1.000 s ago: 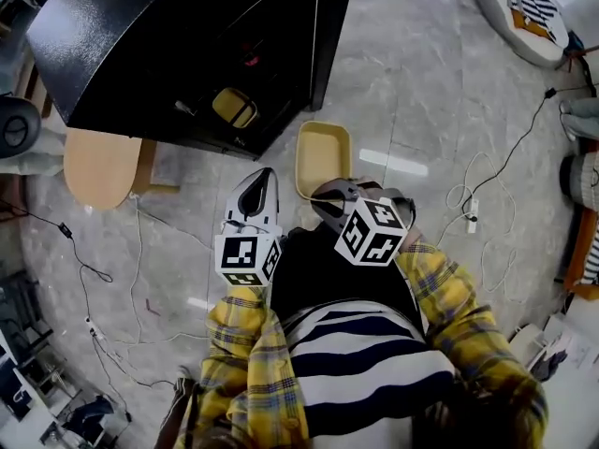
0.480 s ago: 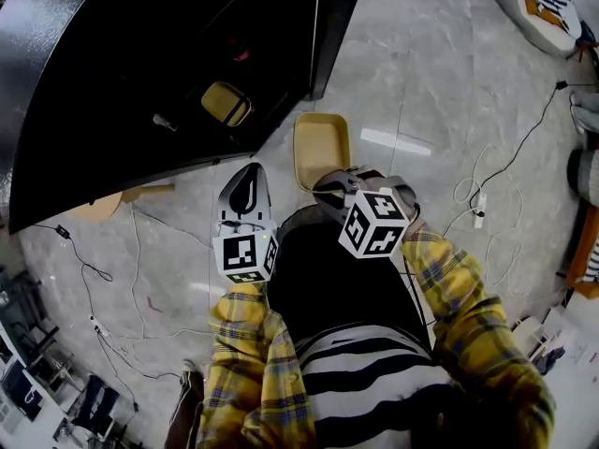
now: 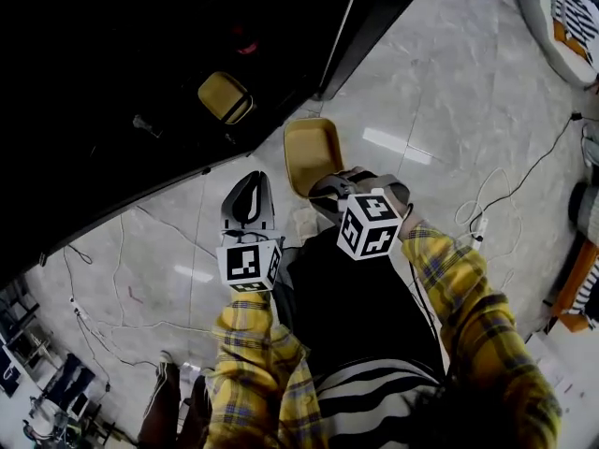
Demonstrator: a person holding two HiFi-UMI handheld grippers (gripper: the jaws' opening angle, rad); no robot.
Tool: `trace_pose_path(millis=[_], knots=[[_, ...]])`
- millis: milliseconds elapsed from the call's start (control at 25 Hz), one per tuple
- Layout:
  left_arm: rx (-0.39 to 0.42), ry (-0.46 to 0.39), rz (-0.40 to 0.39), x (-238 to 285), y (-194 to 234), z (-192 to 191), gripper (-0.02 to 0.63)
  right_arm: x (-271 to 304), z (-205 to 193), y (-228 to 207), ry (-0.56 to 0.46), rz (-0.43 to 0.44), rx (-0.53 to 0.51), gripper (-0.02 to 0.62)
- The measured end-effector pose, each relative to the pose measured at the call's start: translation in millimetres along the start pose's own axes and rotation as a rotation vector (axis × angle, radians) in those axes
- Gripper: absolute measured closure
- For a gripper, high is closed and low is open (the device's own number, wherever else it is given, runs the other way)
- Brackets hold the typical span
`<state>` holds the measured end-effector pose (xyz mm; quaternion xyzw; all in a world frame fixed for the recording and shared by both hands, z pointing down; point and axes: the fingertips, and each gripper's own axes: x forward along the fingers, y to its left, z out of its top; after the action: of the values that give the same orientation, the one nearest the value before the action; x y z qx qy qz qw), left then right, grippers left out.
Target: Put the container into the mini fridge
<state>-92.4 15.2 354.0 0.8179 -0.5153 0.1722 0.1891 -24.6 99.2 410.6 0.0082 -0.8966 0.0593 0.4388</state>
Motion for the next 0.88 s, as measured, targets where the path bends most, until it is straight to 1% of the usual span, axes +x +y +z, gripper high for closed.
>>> trace_pose_path(millis=[120, 280, 360, 640, 880], knots=[[0.009, 0.015, 0.01, 11.6, 0.8, -14.9, 0.588, 19.1, -8.6, -11.7, -0.004, 0.024, -0.039, 0.557], [0.001, 0.016, 0.036, 26.1, 4.4, -33.6, 0.588, 44.6, -25.0, -33.2, 0.022, 0.036, -0.103, 0.557], [0.001, 0.016, 0.042, 35.0, 6.8, -40.9, 0.588, 56.3, -34.0, -47.0, 0.039, 0.026, -0.13, 0.557], [0.051, 0.013, 0.071, 63.9, 23.3, -63.2, 0.588, 102.8, -56.0, -89.2, 0.086, -0.001, -0.207, 0.557], [0.033, -0.024, 0.115, 85.5, 37.8, -72.3, 0.588, 133.5, -67.2, -118.6, 0.122, -0.023, -0.296, 0.557]])
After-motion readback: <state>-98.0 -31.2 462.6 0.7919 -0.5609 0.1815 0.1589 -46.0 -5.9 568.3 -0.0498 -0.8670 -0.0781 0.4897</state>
